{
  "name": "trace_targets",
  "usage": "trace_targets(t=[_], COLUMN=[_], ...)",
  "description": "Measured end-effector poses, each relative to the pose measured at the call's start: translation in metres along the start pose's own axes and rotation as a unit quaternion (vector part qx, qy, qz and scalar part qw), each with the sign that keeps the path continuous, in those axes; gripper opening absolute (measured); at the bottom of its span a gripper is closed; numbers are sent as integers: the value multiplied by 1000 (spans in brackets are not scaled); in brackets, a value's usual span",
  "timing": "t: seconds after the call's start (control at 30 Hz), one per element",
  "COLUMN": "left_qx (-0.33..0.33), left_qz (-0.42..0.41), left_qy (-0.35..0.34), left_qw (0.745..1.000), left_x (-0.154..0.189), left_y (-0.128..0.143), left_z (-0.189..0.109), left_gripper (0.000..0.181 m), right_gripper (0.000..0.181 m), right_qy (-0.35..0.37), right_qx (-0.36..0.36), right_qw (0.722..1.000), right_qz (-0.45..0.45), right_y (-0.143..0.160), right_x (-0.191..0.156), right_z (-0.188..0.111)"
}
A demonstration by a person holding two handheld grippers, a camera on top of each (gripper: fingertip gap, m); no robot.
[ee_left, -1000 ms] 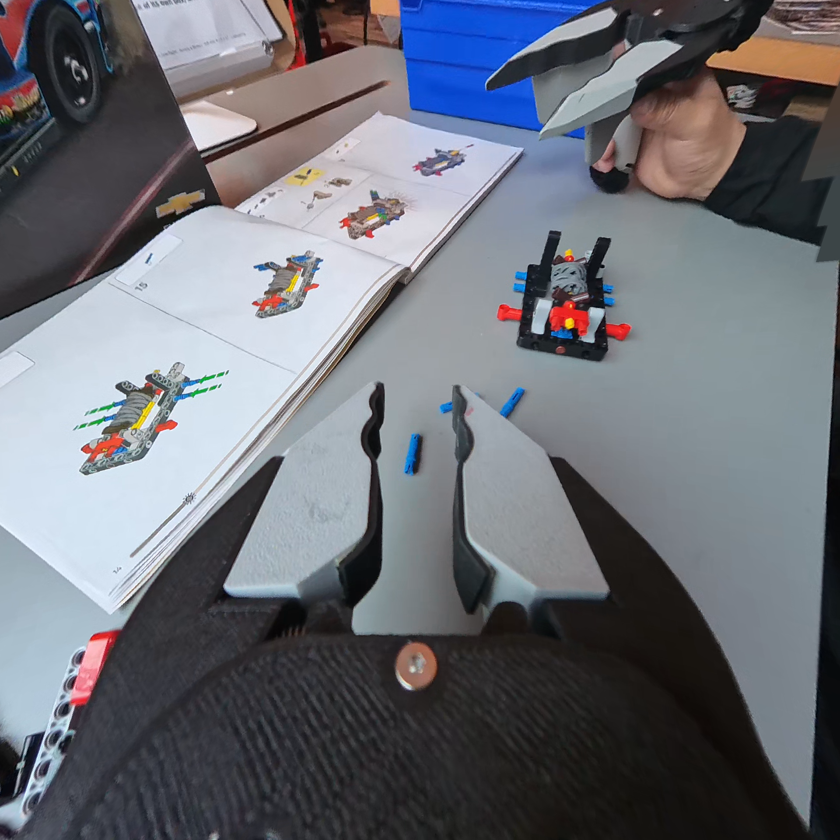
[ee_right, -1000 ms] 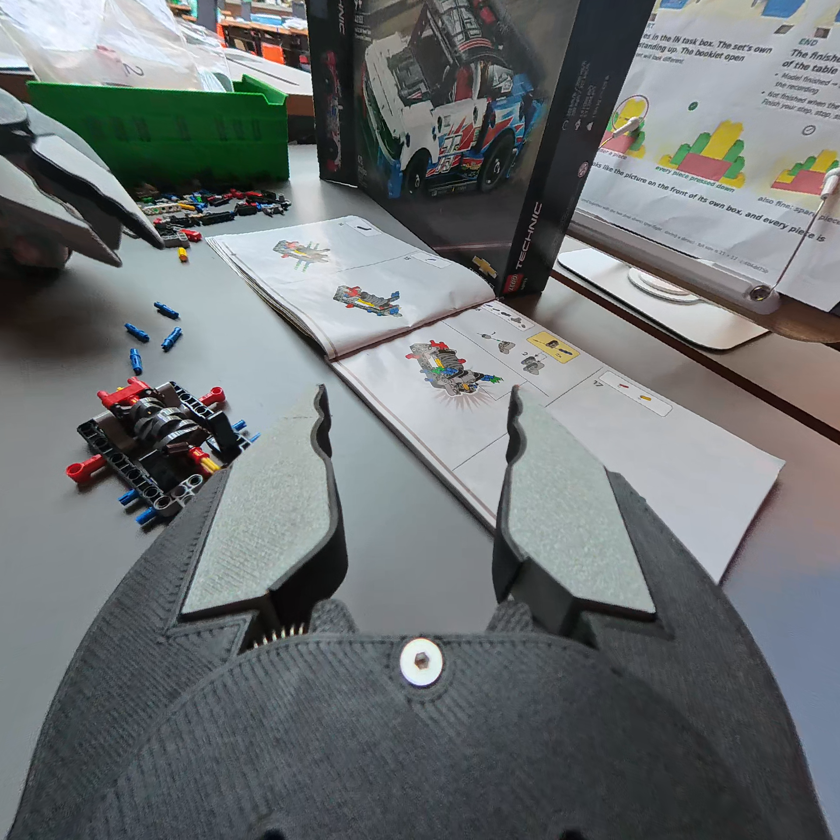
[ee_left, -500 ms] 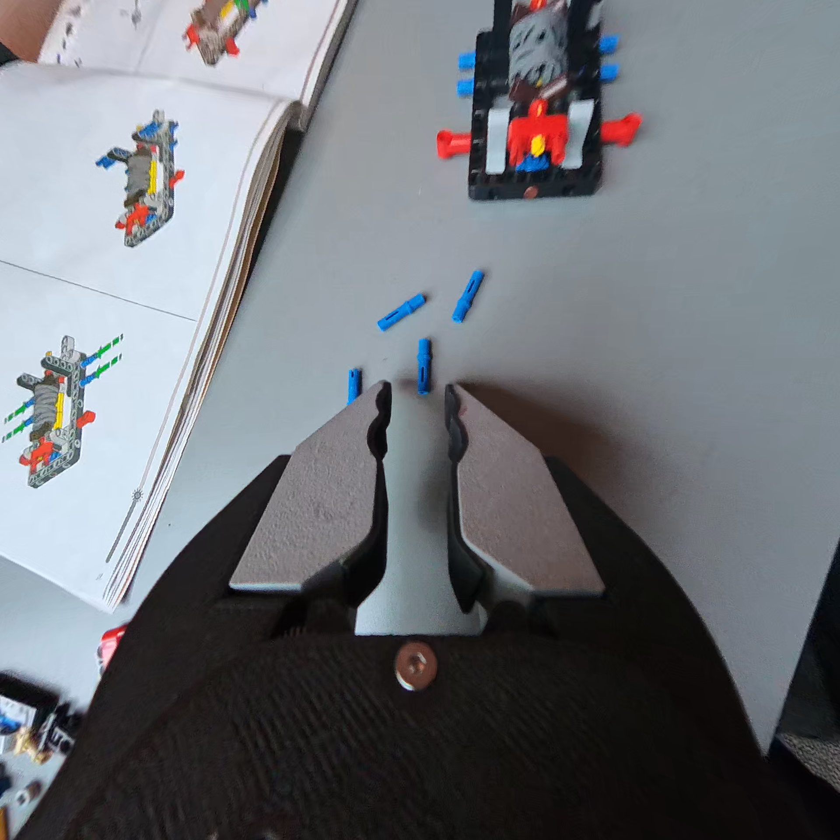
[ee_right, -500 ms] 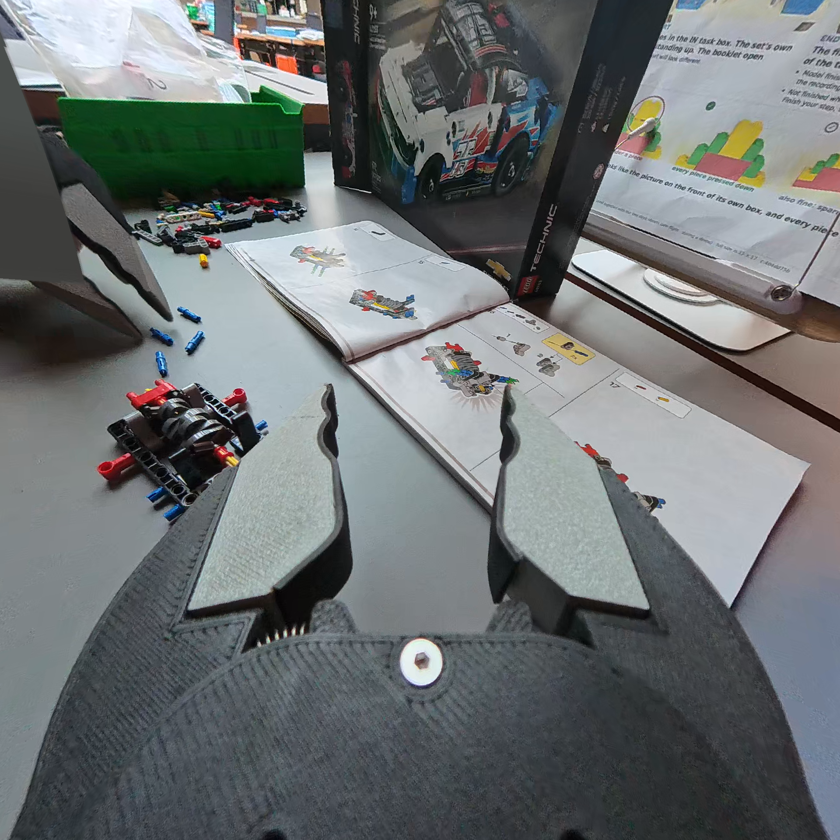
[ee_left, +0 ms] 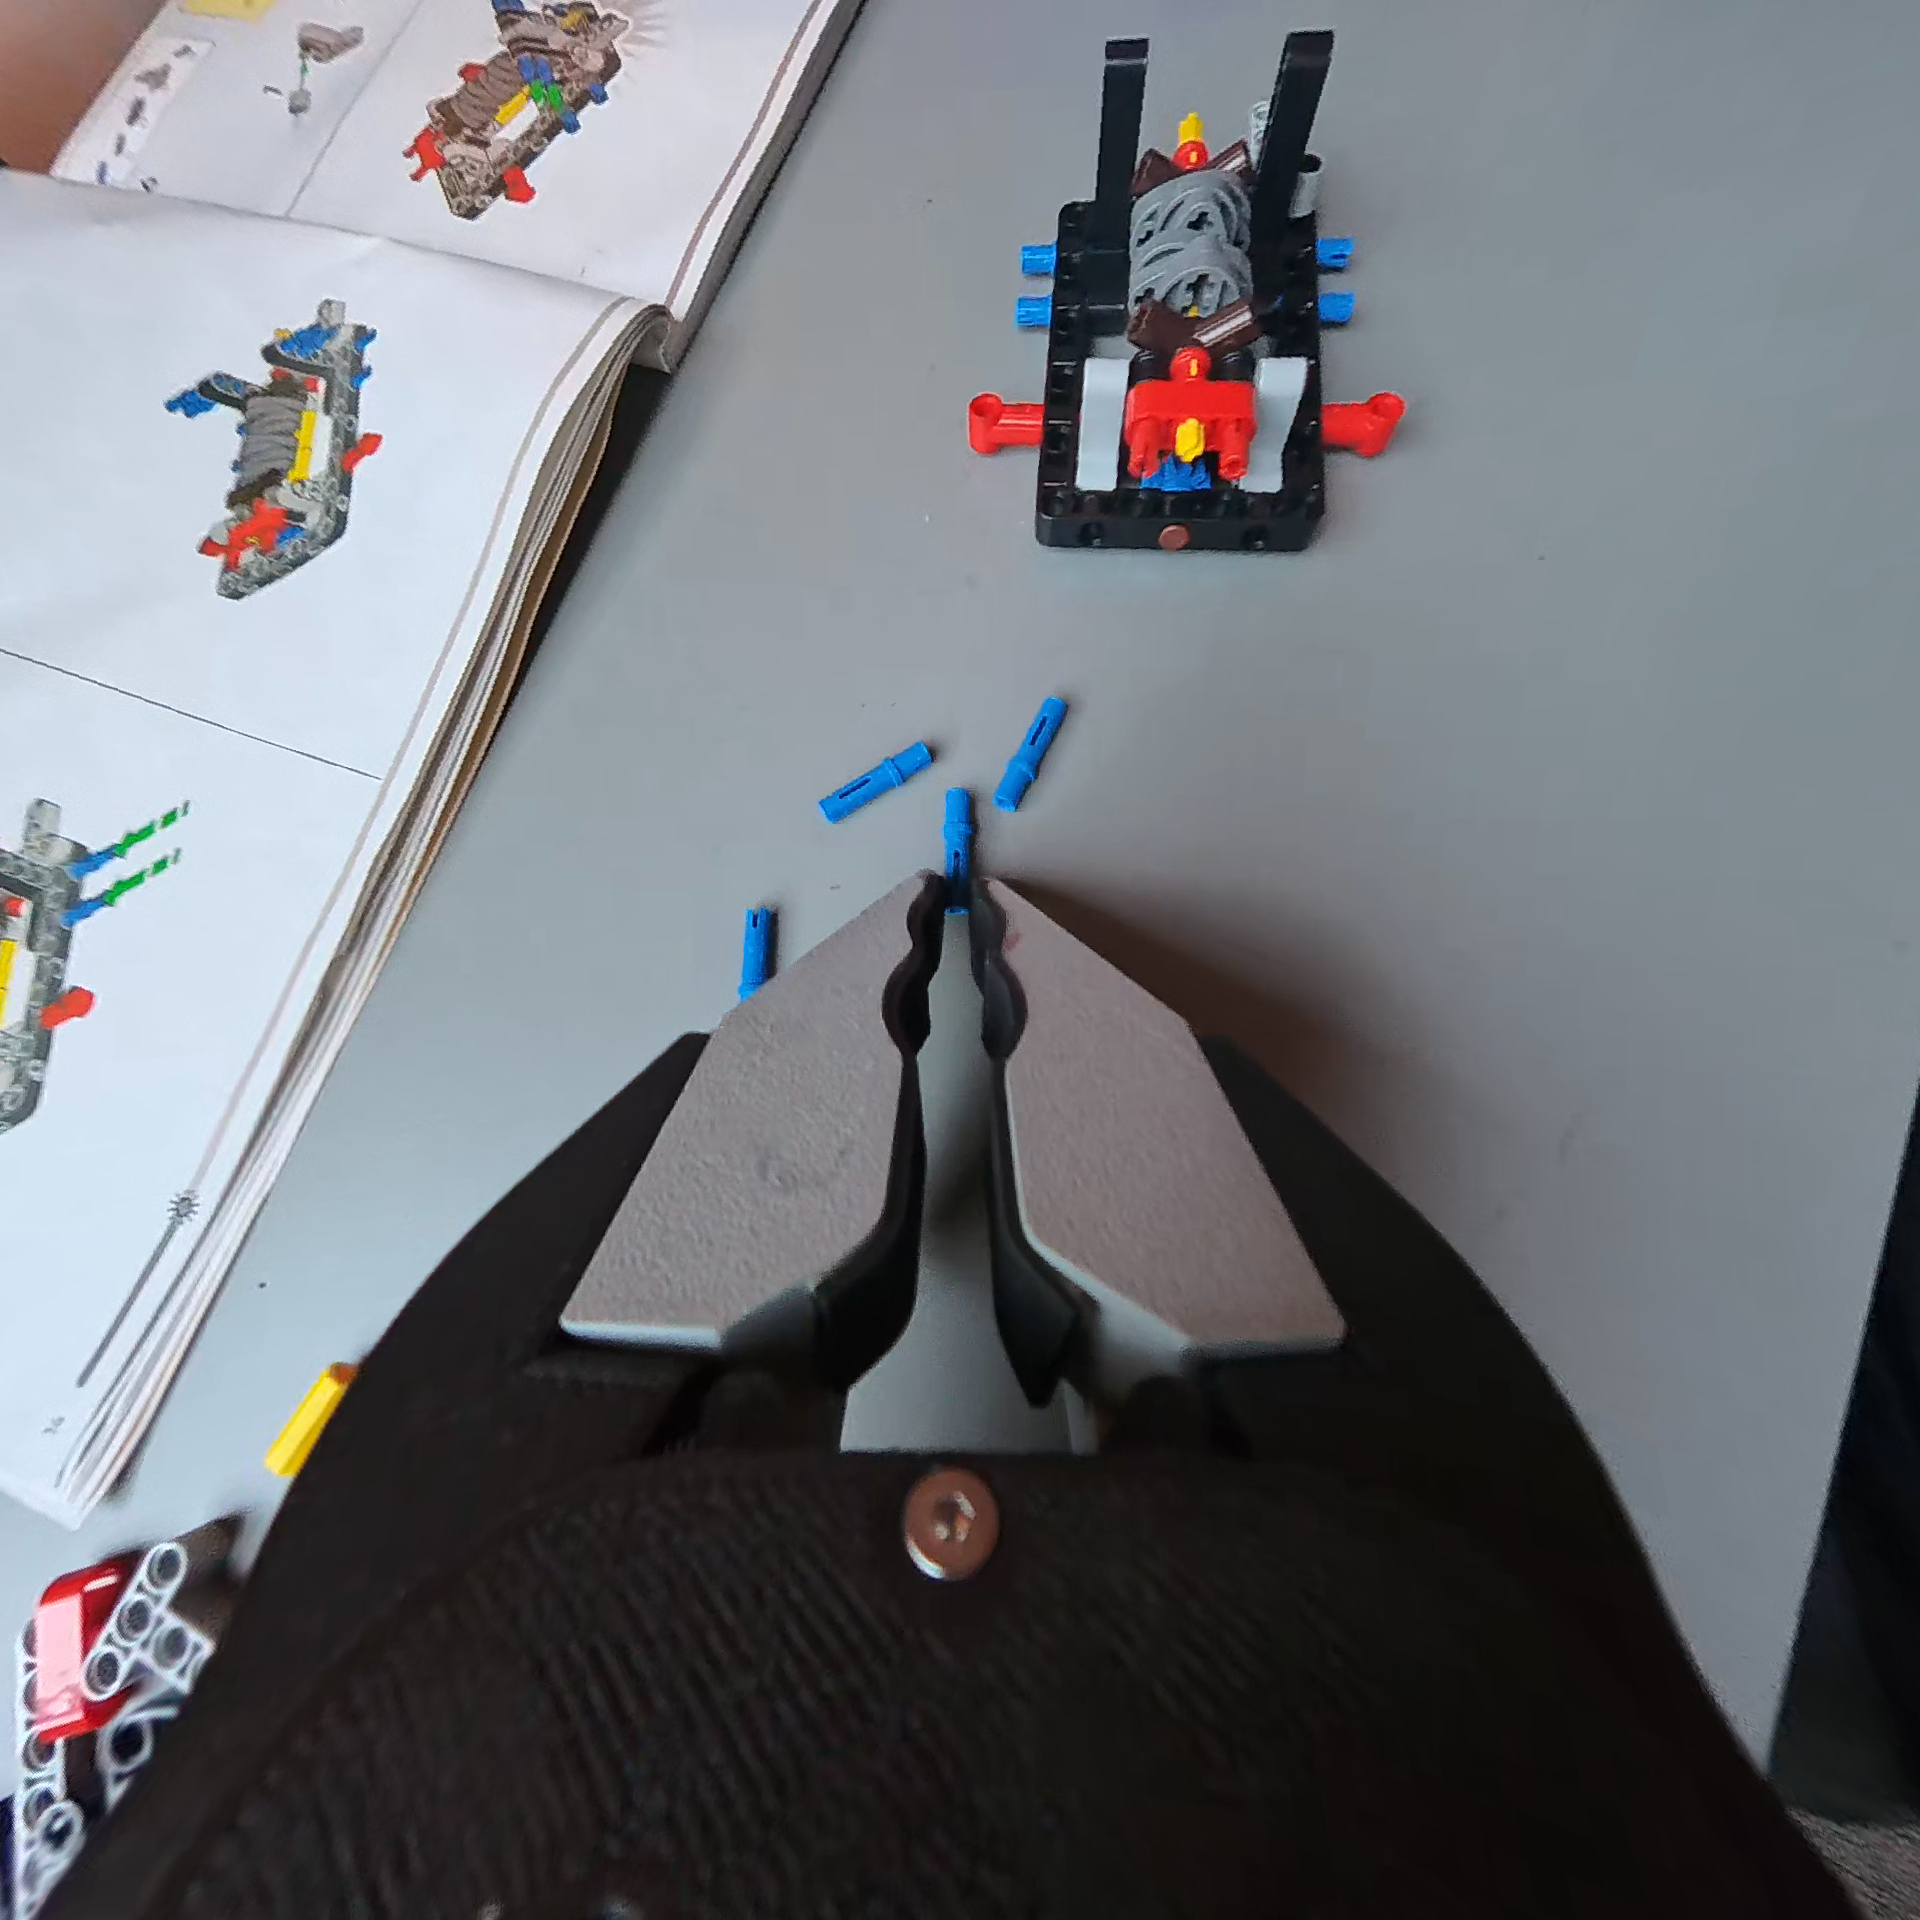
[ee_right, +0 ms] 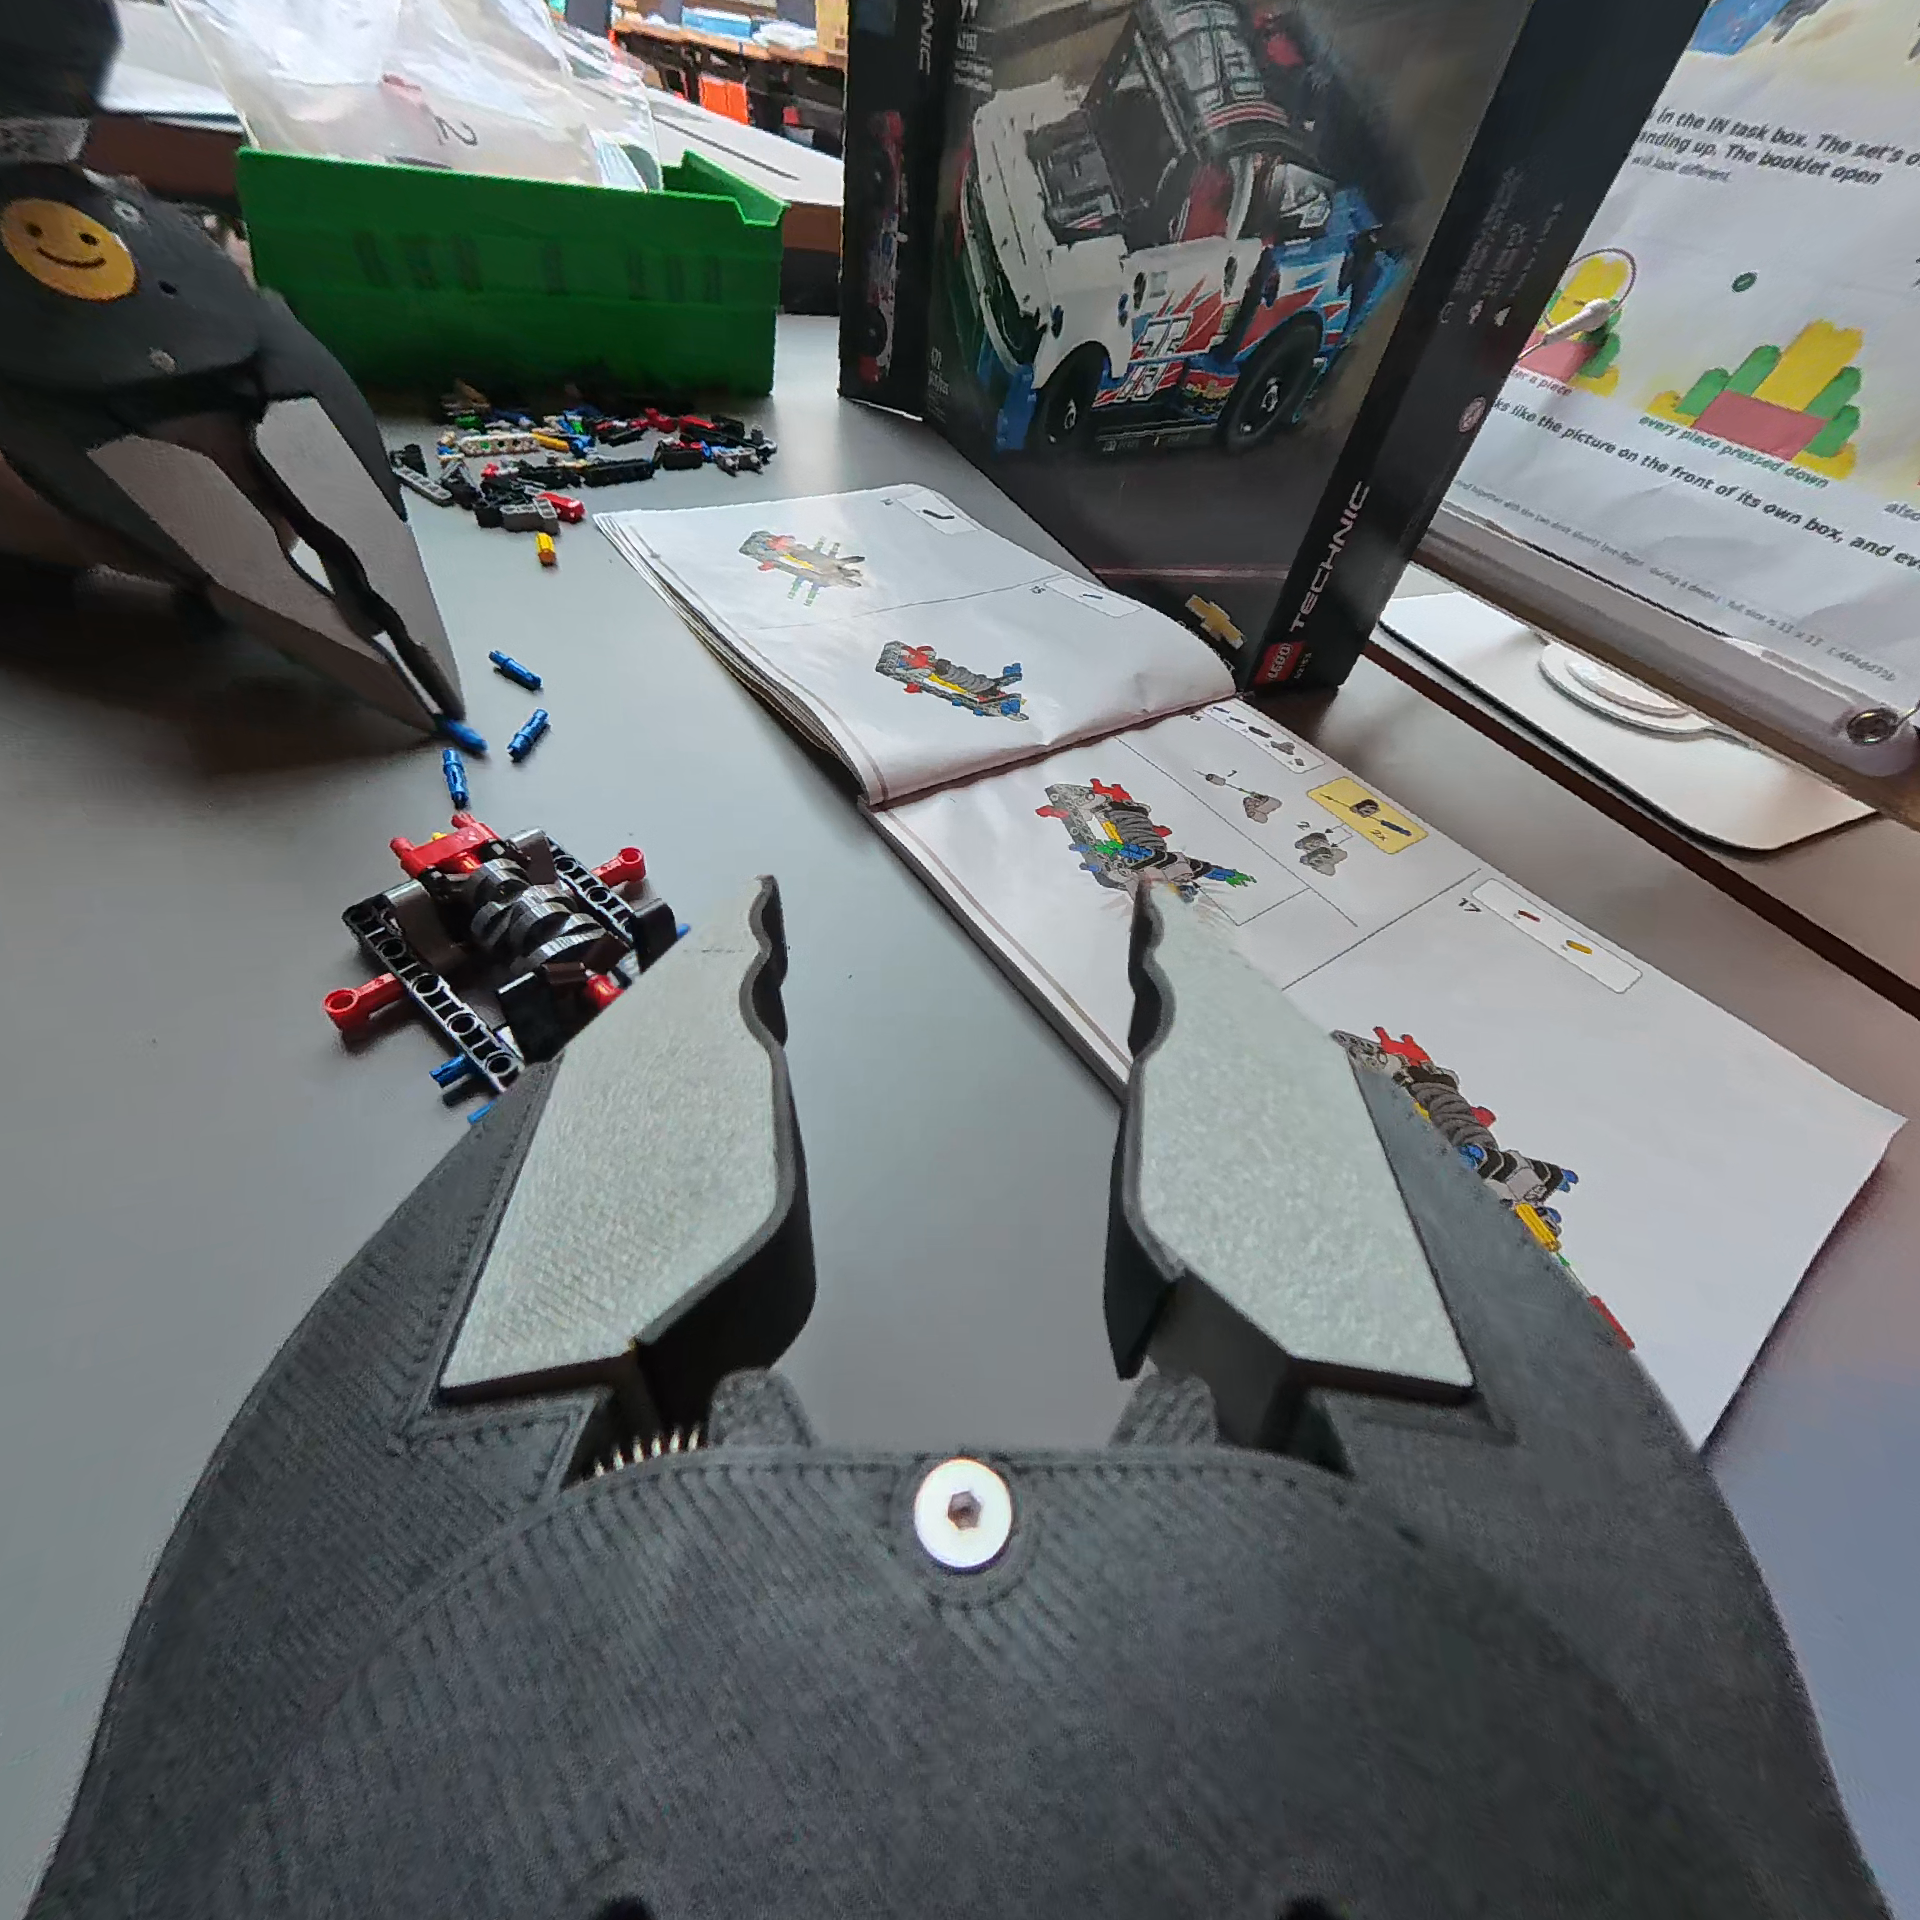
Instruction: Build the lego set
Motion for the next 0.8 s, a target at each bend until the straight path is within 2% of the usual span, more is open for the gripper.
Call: trace_targets(t=[0.2,0.37,0.47,0.6,0.7,0.8], left_qx=[-4,26,43,76,95,122], left_qz=[11,0,-5,23,49,73], left_qy=[-34,17,39,47,41,63], left_qw=[999,1000,998,996,993,988], left_x=[-4,3,5,13,16,25], left_y=[-2,-10,-17,-30,-35,-40], left_z=[2,-2,-9,-23,-31,-38], left_gripper=[2,2,2,2,2,1], right_gripper=[64,63,51,45,35,28], right_qy=[3,28,47,57,12,-55], right_qx=[-21,-31,-32,-48,-26,-4], right_qw=[1000,999,998,997,999,998], right_qz=[-10,-10,-10,-5,19,5], right_y=[7,10,10,11,-12,-46], right_x=[3,9,13,11,-13,-57], right_z=[4,3,0,5,13,23])
Point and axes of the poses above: each gripper's, where its closed fingertips meet, z out along the fingers, y out of its underside, x = y × z across the jaws, the point moved 3 cm from there along -z, back along the fingers, and after that the axes turned 3 degrees about -y, right-handed, at the moved point
